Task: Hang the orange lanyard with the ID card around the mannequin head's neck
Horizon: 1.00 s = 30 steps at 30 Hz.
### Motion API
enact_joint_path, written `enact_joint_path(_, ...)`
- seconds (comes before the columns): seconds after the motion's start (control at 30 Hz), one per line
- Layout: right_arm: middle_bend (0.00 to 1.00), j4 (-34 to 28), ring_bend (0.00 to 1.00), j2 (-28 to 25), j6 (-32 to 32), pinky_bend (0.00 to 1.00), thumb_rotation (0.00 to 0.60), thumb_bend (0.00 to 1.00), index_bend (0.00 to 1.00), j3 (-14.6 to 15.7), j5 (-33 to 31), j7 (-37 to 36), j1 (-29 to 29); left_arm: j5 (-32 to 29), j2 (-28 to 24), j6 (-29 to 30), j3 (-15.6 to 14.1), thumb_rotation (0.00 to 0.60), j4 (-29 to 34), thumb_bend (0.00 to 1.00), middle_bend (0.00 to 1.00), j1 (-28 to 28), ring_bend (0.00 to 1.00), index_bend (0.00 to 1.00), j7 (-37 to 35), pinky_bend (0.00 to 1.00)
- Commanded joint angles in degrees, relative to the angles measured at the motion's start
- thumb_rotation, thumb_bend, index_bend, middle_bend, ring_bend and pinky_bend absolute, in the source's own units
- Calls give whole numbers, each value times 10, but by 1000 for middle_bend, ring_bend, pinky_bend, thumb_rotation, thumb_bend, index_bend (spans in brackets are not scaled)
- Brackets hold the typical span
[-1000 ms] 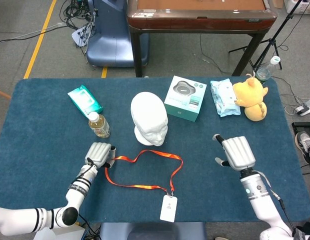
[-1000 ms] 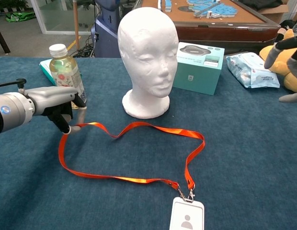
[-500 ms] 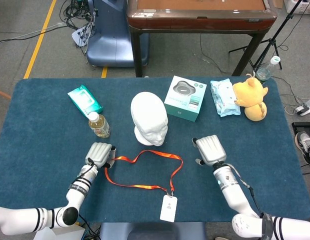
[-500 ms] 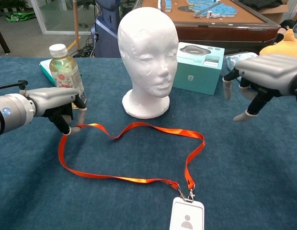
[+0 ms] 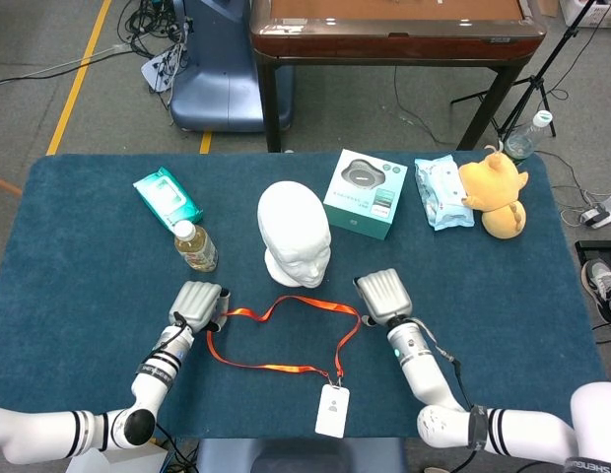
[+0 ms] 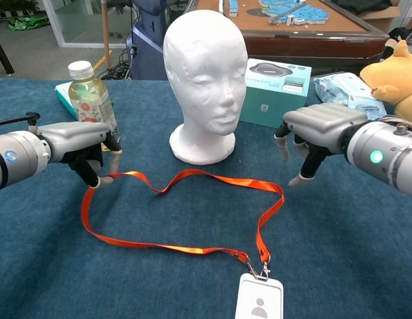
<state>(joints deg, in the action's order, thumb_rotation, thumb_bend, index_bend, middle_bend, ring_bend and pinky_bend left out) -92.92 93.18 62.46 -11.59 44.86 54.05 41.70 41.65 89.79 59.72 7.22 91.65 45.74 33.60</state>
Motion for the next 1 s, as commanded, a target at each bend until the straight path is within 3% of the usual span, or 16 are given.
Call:
enact_joint_path(0.03,881,17,889,19,-4,1000,600,113,524,2,-20,7,16,3,-2,1,-1,600,2,358,1000,-2,1000,612,-3,1000)
enact_joint_path(0.37,881,47,889,63,0,1000,600,143,542,-10,-65,6,48,6,-9,3,3,600,6,358,1000,-8,1000,612,-11,1000)
enact_joint_path(0.83,881,26,889,50,-6,1000,600,143,547,-20,-106,-23,64,10,-16,2,1,600,10,358,1000,-12,1000,611,-15,1000)
enact_joint_path(1.0,881,44,889,63,-2,1000,600,143,550,-18,-113,-20,78,12,-15,2,2,600,12,358,1000,-11,1000,611,-14,1000)
